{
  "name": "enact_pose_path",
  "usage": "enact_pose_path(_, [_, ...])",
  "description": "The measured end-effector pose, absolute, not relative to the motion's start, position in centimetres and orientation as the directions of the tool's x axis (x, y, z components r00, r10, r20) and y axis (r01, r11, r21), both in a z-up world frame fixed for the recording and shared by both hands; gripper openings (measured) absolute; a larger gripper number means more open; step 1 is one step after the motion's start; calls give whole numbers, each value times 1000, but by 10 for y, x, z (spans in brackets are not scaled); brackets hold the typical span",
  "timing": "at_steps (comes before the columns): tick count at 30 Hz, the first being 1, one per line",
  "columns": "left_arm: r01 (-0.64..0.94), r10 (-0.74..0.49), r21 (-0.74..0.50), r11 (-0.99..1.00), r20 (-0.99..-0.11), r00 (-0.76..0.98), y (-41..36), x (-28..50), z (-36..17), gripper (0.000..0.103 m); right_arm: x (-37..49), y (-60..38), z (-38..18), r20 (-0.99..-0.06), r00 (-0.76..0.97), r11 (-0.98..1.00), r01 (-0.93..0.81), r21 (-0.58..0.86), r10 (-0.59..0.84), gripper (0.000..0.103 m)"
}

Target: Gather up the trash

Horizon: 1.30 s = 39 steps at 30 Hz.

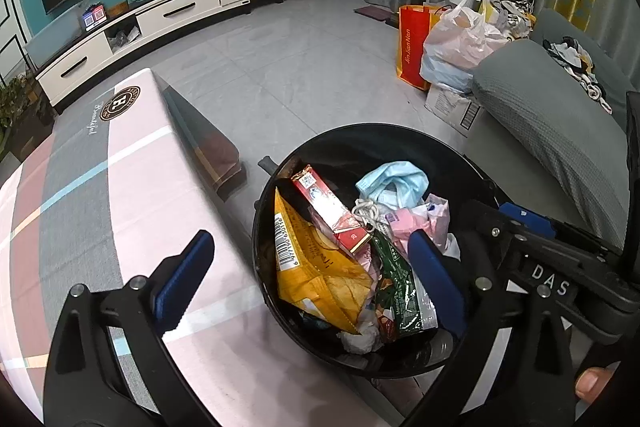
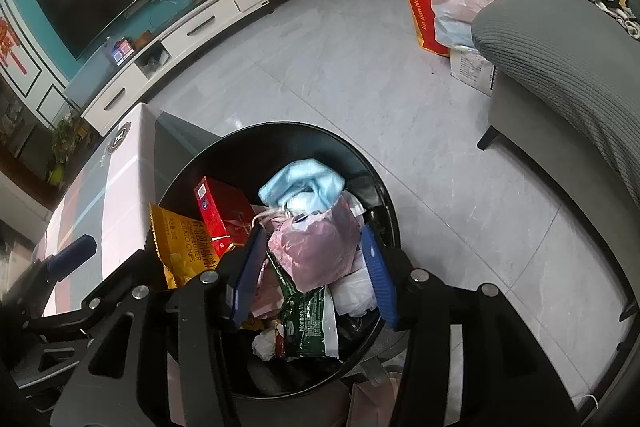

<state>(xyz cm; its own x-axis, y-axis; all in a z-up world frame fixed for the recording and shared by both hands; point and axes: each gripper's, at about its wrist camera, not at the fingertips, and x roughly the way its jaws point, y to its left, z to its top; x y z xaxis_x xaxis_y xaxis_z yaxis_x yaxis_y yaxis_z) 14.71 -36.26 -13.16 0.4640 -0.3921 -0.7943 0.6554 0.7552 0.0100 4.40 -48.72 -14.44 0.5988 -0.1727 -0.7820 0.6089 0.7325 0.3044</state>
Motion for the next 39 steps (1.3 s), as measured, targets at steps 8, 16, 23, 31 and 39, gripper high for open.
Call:
enact_pose_path(8, [660,-393,14,751,-794,464,-362,145,-130,98,44,-488,-143,-780,601,729,612,308,-174,50])
enact_pose_path(16, [652,-383,27,758,-790,478,-357,142,-126,100,41,-484,-136,-776,599,733,616,290,-197,61])
enact_pose_path(23, [634,-356,64,770,-783,511,-348,136,-120,100,35,-476,-126,-778,577,744,628,228,-249,76])
enact_pose_path(31, [577,-300,113,809,-764,571,-323,124,-106,100,19,-463,-112,-773,557,769,622,146,-304,99])
enact_pose_path(39, [540,-320,79,838,-730,603,-271,92,-55,100,-9,-425,-86,-770,577,802,579,150,-272,100])
